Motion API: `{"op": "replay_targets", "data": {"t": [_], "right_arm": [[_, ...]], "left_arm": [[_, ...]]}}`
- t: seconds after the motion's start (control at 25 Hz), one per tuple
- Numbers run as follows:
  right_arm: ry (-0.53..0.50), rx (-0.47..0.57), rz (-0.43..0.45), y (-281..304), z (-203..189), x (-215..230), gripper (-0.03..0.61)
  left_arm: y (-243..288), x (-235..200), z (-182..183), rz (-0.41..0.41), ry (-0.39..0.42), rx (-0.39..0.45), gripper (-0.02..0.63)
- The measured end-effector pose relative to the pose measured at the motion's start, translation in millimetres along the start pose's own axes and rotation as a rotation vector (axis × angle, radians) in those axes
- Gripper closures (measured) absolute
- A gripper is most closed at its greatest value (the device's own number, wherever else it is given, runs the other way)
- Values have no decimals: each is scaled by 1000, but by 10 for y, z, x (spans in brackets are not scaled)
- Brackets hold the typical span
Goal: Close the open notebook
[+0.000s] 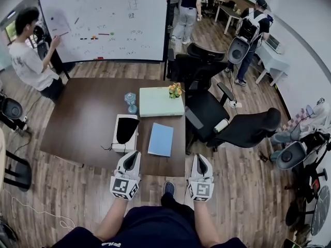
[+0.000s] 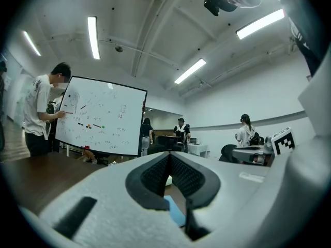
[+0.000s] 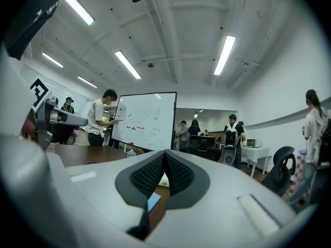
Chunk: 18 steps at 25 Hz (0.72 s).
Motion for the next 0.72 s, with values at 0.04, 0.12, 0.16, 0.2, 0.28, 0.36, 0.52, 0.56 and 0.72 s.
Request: {"op": "replay_targets", "data": {"t": [0.04, 0.12, 0.16, 0.2, 0.28, 0.36, 0.52, 0.56, 0.72], "right_arm": [[-10, 7, 2, -9, 8, -12, 572], [-20, 14, 0, -10, 27, -18, 572], [-20, 15, -1, -6, 35, -12, 572], [-19, 15, -3, -4, 43, -2, 572], [-19, 14, -5, -6, 61, 17, 572], [-17, 17, -7, -6, 69, 27, 572], [-28, 10, -2, -5, 46, 3, 572], [-26, 9, -2, -10, 40, 4, 571], [-24, 11, -3, -24, 41, 25, 572]], "left_arm": [[-4, 0, -5, 0, -2, 0, 620], [-4, 0, -6, 1, -3, 1, 620], [2, 2, -3, 1, -3, 1, 620], [9, 7, 1, 1, -3, 1, 620], [19, 21, 14, 0, -5, 2, 620], [24, 27, 18, 0, -5, 2, 620], [22, 20, -20, -2, -7, -5, 620], [20, 23, -25, -1, -8, -6, 620], [22, 40, -25, 3, -15, -5, 620]]}}
Point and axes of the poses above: the fingertips, and each gripper's own axes: y forward along the fingers, x to its right, z out of its top, the point moved 3 cm from there along -y, backward along the fingers, and after that the axes turned 2 degrees about z, right-handed, at the moved point
